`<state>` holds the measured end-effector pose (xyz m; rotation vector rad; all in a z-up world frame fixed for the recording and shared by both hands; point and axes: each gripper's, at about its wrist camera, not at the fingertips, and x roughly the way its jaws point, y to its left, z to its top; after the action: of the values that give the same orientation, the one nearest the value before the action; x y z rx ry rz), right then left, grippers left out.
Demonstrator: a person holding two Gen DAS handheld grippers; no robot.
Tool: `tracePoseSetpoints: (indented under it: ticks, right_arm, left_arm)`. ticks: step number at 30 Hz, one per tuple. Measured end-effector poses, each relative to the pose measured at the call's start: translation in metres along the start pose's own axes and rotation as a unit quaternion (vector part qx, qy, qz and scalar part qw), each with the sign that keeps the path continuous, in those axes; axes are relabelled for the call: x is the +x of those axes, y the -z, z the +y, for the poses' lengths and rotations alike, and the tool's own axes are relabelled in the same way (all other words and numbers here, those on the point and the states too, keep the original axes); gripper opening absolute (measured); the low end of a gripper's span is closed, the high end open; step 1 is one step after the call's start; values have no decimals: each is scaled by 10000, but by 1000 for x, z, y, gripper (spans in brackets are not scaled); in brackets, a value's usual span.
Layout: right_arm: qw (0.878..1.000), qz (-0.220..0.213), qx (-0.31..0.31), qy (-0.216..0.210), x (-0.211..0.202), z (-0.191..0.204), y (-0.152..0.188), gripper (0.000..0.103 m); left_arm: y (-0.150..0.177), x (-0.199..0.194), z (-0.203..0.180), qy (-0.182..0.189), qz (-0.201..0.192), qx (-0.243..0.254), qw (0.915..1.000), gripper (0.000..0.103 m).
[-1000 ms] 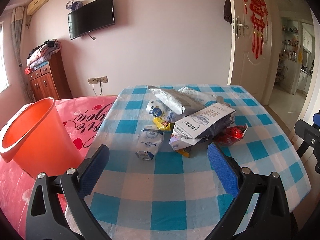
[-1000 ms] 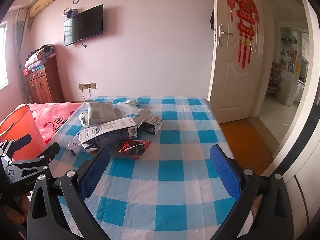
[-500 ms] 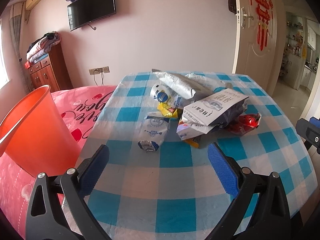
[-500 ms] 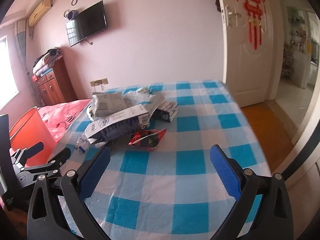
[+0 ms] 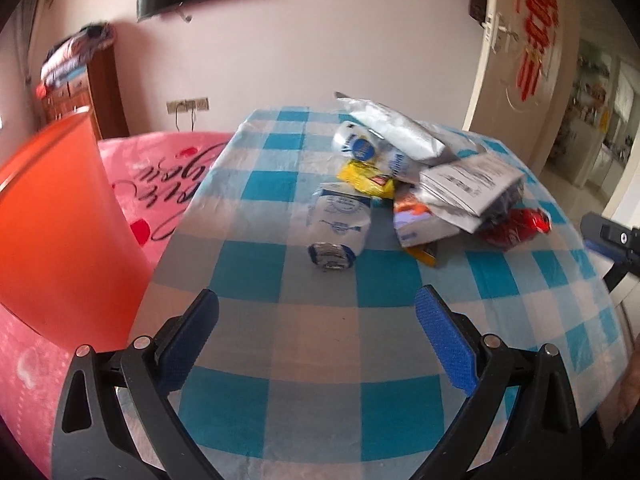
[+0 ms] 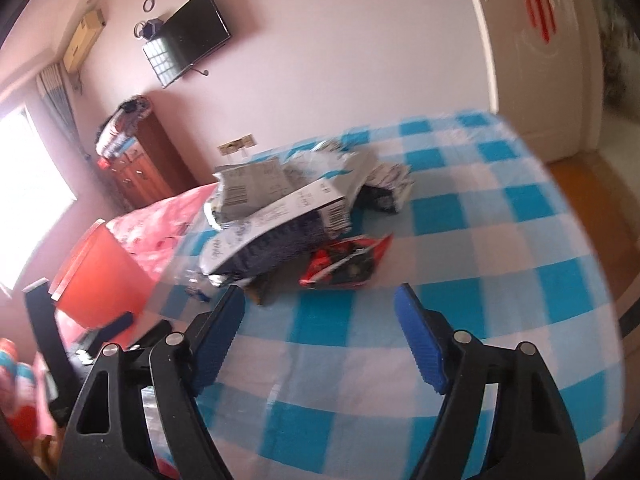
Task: Collect trash
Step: 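Reach the right tool to the red chip bag while the left tool approaches the white milk carton, then grasp the red chip bag with the right tool while the left tool grasps the white milk carton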
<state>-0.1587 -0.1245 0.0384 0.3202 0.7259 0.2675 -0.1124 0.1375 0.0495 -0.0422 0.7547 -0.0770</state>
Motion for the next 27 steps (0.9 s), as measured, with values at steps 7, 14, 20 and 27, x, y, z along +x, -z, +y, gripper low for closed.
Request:
tracePoseSetpoints:
  ticks: [7,14,20,27]
  right_arm:
    - [9947,347,473,-847,13,1,-8,73]
    - [9886,417,974,-1074,15,-21,-21,65]
    - [9831,576,1425,-992,25,-51,-18,65]
    - [9629,770,2121,-1483,49,-77,-10,64]
  left_arm:
    - [-11,18,16,-24,118,-162,9998,99]
    - [-26,34,1,225,156,88,9996,99]
    - [-28,24,-19,673,15,372,9970,99]
    - [-43,4,-51,1415,-250,1099,9835,99]
